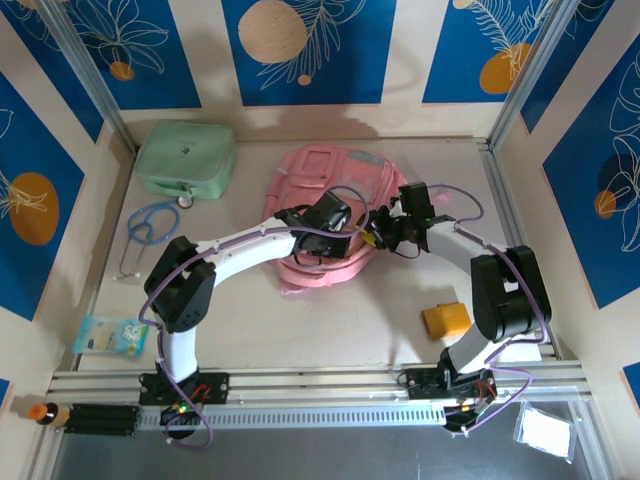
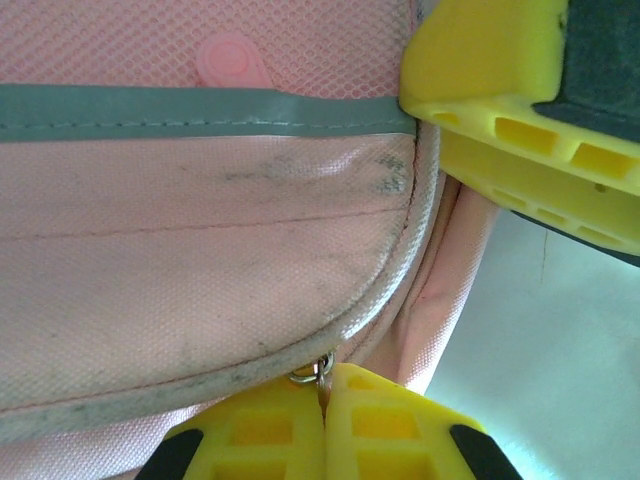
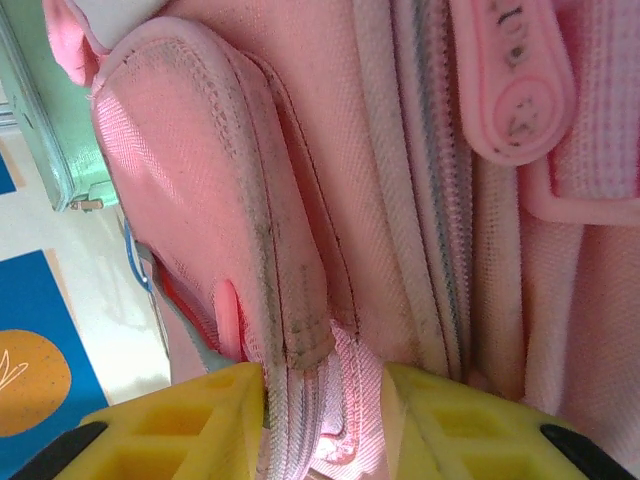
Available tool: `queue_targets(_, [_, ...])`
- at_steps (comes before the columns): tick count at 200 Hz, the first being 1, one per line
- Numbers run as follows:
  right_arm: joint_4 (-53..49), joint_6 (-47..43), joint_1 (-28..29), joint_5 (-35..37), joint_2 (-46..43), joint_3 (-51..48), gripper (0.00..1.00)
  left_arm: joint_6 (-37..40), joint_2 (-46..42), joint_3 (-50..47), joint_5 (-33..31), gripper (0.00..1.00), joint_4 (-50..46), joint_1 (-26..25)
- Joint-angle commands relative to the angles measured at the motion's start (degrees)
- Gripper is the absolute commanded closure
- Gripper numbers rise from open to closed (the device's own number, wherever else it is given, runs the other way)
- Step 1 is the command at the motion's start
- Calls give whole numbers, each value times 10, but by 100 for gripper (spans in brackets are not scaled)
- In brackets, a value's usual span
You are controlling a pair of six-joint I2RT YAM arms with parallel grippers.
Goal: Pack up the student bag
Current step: Unzip the student bag at the top-center of the table.
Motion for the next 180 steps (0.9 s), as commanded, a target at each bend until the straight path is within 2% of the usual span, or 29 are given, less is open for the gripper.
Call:
queue_targets(1, [-6, 0, 1, -14, 14, 20, 64, 24, 7, 17, 31, 100, 20, -2])
queue_targets(33, [-17, -16, 1, -9, 24, 37, 83, 36, 2, 14, 26, 100, 13, 2])
queue_targets(60, [-48, -51, -5, 19, 22, 48, 95, 110, -12, 3, 6, 100, -37, 21])
queue_targets(96, [-72, -91, -17, 45, 4, 51, 97, 183, -52, -62, 9, 100, -36, 65])
queue_targets(141, [-88, -139, -34, 58, 2, 68, 99, 219, -78, -109, -2, 100, -6, 118])
queue_targets(180, [-99, -188, -45, 65, 37, 119, 97, 227, -65, -85, 14, 100, 6, 129])
